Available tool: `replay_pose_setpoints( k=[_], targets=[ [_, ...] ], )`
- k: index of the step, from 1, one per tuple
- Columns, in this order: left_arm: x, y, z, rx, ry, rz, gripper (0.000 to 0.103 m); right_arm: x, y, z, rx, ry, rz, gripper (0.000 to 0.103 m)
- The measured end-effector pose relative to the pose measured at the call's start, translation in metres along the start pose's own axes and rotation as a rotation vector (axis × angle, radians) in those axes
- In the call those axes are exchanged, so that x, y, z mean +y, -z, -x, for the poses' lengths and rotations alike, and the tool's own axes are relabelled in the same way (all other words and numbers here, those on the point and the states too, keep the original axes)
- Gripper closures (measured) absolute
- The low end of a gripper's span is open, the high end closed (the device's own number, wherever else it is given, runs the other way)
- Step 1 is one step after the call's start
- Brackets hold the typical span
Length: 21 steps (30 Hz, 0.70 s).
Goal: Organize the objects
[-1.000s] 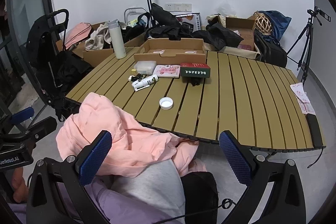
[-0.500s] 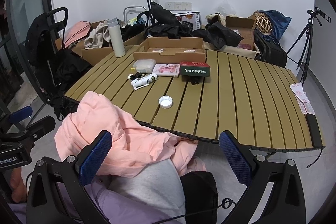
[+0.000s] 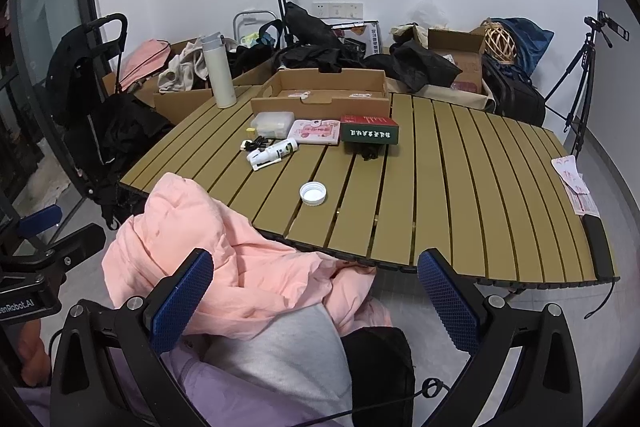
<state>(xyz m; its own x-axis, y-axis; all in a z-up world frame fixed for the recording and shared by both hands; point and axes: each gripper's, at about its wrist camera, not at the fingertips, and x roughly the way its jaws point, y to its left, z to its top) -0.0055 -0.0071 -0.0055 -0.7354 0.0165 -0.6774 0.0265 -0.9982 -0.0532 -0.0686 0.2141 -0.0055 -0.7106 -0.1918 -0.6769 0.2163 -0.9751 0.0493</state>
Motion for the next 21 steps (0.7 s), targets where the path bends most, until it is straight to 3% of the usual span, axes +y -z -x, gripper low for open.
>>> replay_pose_setpoints(
  k=[11, 15, 19, 21],
  targets=[
    [0.005, -0.001, -0.006, 0.012, 0.003, 0.015, 0.000, 0.002, -0.001, 0.010, -0.118, 0.047, 0.039, 0.000],
    [0.006, -0.001, -0.012, 0.026, -0.008, 0.013, 0.000, 0.002, 0.004, 0.008, -0.206, 0.043, 0.071, 0.000],
    [0.007, -0.002, -0.018, -0.007, -0.005, 0.005, 0.000, 0.003, 0.004, -0.002, -0.164, 0.017, 0.083, 0.000],
    [0.009, -0.004, -0.023, -0.082, 0.010, 0.004, 0.000, 0.000, 0.005, -0.013, -0.115, -0.027, 0.072, 0.000]
  ],
)
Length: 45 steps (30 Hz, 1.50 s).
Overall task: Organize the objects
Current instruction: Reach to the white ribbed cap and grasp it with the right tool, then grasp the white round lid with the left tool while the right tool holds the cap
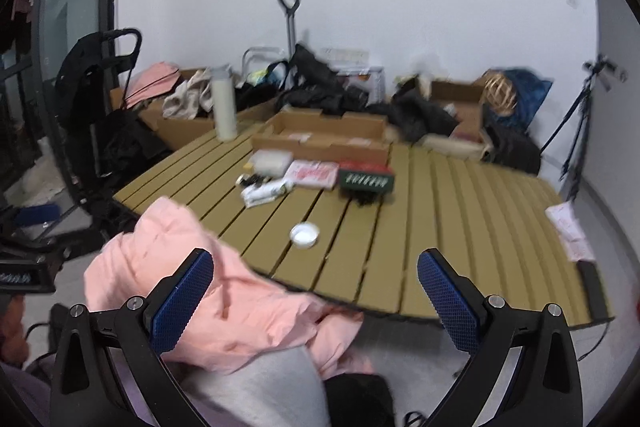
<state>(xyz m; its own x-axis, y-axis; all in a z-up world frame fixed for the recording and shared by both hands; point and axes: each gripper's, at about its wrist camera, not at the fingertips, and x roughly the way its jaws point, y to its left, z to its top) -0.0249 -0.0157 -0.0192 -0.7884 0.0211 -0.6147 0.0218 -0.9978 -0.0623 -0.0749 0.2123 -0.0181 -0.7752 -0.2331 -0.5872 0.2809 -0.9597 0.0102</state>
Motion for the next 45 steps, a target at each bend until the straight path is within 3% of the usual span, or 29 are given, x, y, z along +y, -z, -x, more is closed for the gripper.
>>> replay_pose_setpoints(
  k=[2, 5, 9, 14, 17, 19, 22, 24, 25, 26, 30, 32, 33, 36, 37, 39, 41, 45],
  targets=[
    [0.003, 0.000, -0.008, -0.046, 0.017, 0.004, 0.000, -0.004, 0.003, -0.015, 0.025, -0.017, -0.018, 0.000],
    [0.001, -0.011, -0.050, 0.079, 0.047, -0.021, 0.000, -0.012, 0.008, -0.052, 0.098, -0.045, -0.020, 0.000],
    [0.003, -0.028, -0.109, 0.140, 0.070, -0.033, 0.002, -0.020, 0.006, -0.115, 0.170, -0.091, -0.031, 0.003],
    [0.024, -0.062, -0.188, 0.190, 0.132, -0.002, 0.026, -0.025, 0.001, -0.185, 0.208, -0.094, -0.010, 0.017],
    [0.038, -0.079, -0.232, 0.237, 0.188, 0.052, 0.027, -0.022, -0.003, -0.218, 0.218, -0.107, -0.007, 0.020],
    [0.038, -0.089, -0.260, 0.265, 0.172, 0.049, 0.027, -0.019, -0.005, -0.233, 0.231, -0.088, 0.008, 0.023],
    [0.036, -0.098, -0.302, 0.325, 0.154, 0.059, 0.027, -0.019, -0.005, -0.257, 0.267, -0.095, 0.000, 0.046],
    [0.036, -0.099, -0.315, 0.338, 0.153, 0.060, 0.028, -0.018, -0.006, -0.263, 0.265, -0.113, -0.006, 0.048],
    [0.036, -0.099, -0.323, 0.351, 0.150, 0.061, 0.032, -0.015, -0.007, -0.265, 0.263, -0.093, 0.013, 0.054],
    [0.036, -0.097, -0.330, 0.373, 0.148, 0.066, 0.035, -0.014, -0.007, -0.266, 0.264, -0.080, 0.029, 0.067],
    [0.042, -0.082, -0.330, 0.377, 0.182, 0.084, 0.037, -0.011, -0.004, -0.268, 0.284, -0.078, 0.050, 0.074],
    [0.044, -0.071, -0.332, 0.400, 0.182, 0.091, 0.059, -0.012, -0.004, -0.268, 0.283, -0.093, 0.042, 0.077],
    [0.047, -0.069, -0.332, 0.399, 0.175, 0.104, 0.059, -0.013, -0.004, -0.268, 0.283, -0.101, 0.037, 0.080],
    [0.053, -0.075, -0.331, 0.384, 0.161, 0.120, 0.074, -0.014, -0.005, -0.270, 0.280, -0.106, 0.038, 0.085],
    [0.052, -0.076, -0.329, 0.377, 0.189, 0.121, 0.093, -0.013, -0.006, -0.271, 0.280, -0.108, 0.039, 0.085],
    [0.047, -0.077, -0.324, 0.368, 0.184, 0.095, 0.094, -0.012, -0.006, -0.270, 0.281, -0.119, 0.036, 0.086],
    [0.040, -0.077, -0.317, 0.358, 0.159, 0.049, 0.103, -0.012, -0.006, -0.268, 0.276, -0.119, 0.030, 0.086],
    [0.035, -0.072, -0.293, 0.337, 0.137, 0.005, 0.103, -0.016, -0.011, -0.257, 0.249, -0.126, 0.008, 0.086]
  ],
)
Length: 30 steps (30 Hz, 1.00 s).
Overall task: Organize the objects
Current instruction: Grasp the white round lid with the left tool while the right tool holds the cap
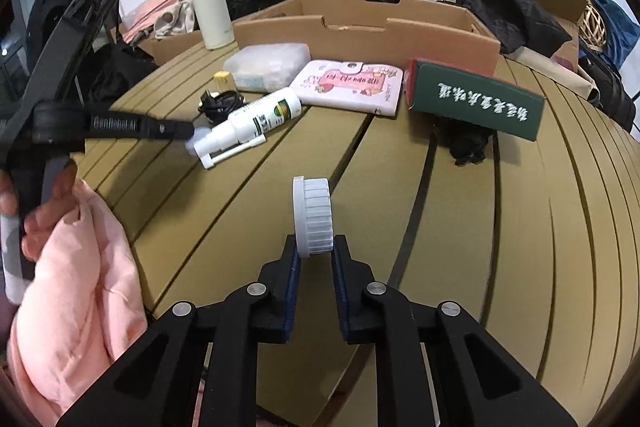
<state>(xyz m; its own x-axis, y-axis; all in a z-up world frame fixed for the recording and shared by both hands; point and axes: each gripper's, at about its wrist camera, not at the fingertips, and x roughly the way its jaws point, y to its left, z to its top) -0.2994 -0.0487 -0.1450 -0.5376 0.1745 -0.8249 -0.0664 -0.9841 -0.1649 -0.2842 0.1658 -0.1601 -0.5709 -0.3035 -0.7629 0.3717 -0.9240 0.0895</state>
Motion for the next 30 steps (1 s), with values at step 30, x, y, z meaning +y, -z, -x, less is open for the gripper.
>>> replay_pose_setpoints(
  k=[30],
  targets=[
    [-0.022, -0.001, -0.030, 0.060, 0.058, -0.214, 0.103, 0.004, 0.006, 0.030, -0.024, -0.048, -0.034, 0.086]
  ],
)
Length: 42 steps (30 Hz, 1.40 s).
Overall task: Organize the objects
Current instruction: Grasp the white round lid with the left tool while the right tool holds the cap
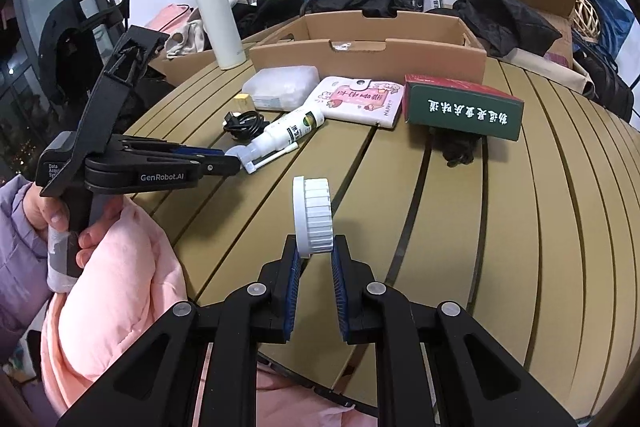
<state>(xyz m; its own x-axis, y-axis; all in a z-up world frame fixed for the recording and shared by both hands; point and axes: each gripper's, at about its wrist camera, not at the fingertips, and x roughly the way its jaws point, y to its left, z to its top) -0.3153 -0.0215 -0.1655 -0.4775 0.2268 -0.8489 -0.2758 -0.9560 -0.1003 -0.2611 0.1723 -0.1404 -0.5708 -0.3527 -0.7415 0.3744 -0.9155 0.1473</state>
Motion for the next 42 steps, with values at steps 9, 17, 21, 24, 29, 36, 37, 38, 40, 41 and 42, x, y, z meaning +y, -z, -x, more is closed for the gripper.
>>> replay_pose_setpoints(
  k=[9, 17, 21, 24, 29, 36, 37, 38, 40, 41, 42],
  targets=[
    [-0.006, -0.001, -0.004, 0.015, -0.025, -0.036, 0.067, -0.003, 0.005, 0.009, -0.002, -0.005, -0.012, 0.086],
    [-0.027, -0.029, -0.026, 0.039, -0.007, -0.117, 0.058, 0.000, 0.004, 0.008, -0.008, -0.011, -0.002, 0.086],
    [-0.028, -0.024, -0.008, -0.005, 0.097, -0.106, 0.061, -0.002, 0.005, 0.006, -0.003, -0.011, -0.008, 0.086],
    [-0.046, -0.011, 0.012, -0.043, 0.256, -0.139, 0.061, -0.006, 0.005, 0.004, -0.005, -0.010, -0.020, 0.086],
    [-0.040, -0.005, 0.004, -0.035, 0.126, -0.132, 0.057, -0.010, 0.006, -0.001, 0.012, -0.016, -0.036, 0.086],
    [-0.026, -0.014, -0.017, -0.003, 0.055, -0.163, 0.058, -0.008, 0.008, -0.005, 0.026, -0.029, -0.031, 0.086],
    [-0.026, -0.015, -0.021, 0.012, 0.066, -0.172, 0.062, -0.007, 0.009, -0.006, 0.028, -0.030, -0.028, 0.086],
    [-0.026, -0.017, -0.021, 0.008, 0.067, -0.180, 0.064, -0.005, 0.009, -0.006, 0.028, -0.031, -0.024, 0.086],
    [-0.028, -0.019, -0.022, 0.012, 0.069, -0.191, 0.077, -0.004, 0.009, -0.005, 0.024, -0.031, -0.019, 0.086],
    [-0.029, -0.018, -0.022, 0.003, 0.051, -0.194, 0.078, -0.005, 0.009, -0.004, 0.023, -0.029, -0.020, 0.086],
    [-0.027, -0.012, -0.019, -0.001, 0.051, -0.192, 0.078, -0.006, 0.008, -0.004, 0.023, -0.027, -0.023, 0.086]
  ],
)
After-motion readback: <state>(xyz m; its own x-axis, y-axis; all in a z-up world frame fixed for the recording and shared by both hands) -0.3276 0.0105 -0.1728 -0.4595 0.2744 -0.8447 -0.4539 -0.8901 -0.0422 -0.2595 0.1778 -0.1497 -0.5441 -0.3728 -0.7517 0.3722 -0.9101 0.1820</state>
